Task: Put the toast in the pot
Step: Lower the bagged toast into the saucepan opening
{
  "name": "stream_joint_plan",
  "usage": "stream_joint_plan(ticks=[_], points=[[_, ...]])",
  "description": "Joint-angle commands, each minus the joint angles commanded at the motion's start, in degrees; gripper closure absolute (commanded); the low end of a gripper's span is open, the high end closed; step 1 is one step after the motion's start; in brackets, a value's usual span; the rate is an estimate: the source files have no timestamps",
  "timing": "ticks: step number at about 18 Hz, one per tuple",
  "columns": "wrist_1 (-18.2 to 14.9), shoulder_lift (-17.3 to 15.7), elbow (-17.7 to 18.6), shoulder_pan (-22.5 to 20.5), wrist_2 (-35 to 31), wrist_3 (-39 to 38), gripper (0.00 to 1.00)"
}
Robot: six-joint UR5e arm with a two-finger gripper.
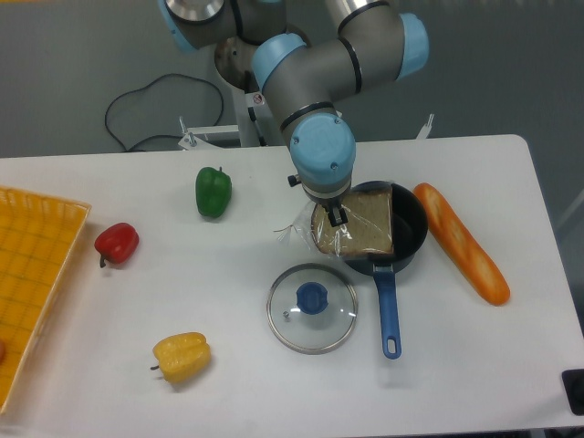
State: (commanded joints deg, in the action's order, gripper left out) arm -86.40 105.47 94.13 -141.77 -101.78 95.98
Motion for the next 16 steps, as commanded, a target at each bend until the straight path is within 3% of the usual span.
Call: stream_joint_plan(ticks=[16], points=[[-0.1,-0.2,1.3,0.4,-1.4,0.1,0.97]])
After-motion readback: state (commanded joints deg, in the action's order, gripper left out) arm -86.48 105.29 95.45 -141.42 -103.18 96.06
